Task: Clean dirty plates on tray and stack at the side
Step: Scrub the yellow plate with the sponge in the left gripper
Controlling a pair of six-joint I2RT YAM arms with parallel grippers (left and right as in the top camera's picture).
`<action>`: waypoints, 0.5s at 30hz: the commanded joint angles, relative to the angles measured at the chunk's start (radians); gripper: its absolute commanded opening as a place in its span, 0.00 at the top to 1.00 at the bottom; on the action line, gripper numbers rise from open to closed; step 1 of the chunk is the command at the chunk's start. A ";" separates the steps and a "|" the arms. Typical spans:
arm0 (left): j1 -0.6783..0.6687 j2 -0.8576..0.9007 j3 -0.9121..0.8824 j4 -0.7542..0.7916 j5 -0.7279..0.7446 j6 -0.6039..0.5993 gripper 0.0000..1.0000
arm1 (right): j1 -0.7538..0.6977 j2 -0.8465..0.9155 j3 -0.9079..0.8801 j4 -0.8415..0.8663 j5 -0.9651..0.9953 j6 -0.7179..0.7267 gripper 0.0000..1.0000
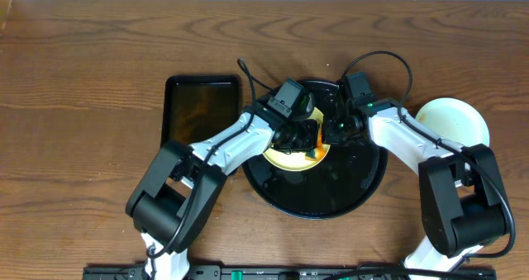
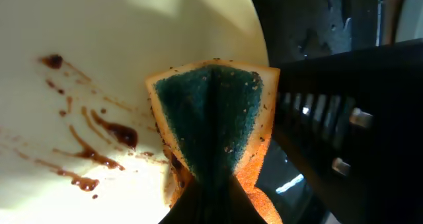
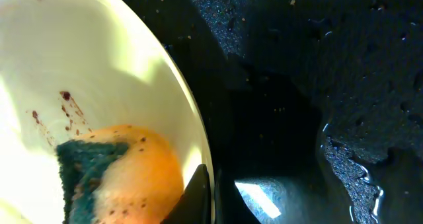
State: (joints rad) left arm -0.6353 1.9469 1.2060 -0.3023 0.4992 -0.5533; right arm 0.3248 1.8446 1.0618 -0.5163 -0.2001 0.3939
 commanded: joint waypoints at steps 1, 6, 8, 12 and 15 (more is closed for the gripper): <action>0.002 0.036 0.008 0.010 -0.001 -0.008 0.92 | 0.009 -0.001 -0.024 -0.016 0.054 -0.013 0.99; 0.021 0.086 0.008 -0.036 -0.266 -0.009 0.92 | 0.009 -0.001 -0.024 -0.023 0.054 -0.013 0.99; 0.052 0.087 0.008 -0.039 -0.305 -0.010 0.92 | 0.009 -0.001 -0.024 -0.026 0.054 -0.013 0.99; 0.157 0.084 0.010 -0.033 -0.334 -0.004 0.92 | 0.009 -0.001 -0.024 -0.026 0.054 -0.013 0.99; 0.209 0.078 0.011 -0.075 -0.331 0.022 0.93 | 0.009 -0.001 -0.024 -0.027 0.054 -0.013 0.99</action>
State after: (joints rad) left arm -0.4973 1.9854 1.2278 -0.3210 0.3141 -0.5560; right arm 0.3248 1.8446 1.0611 -0.5209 -0.2001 0.3935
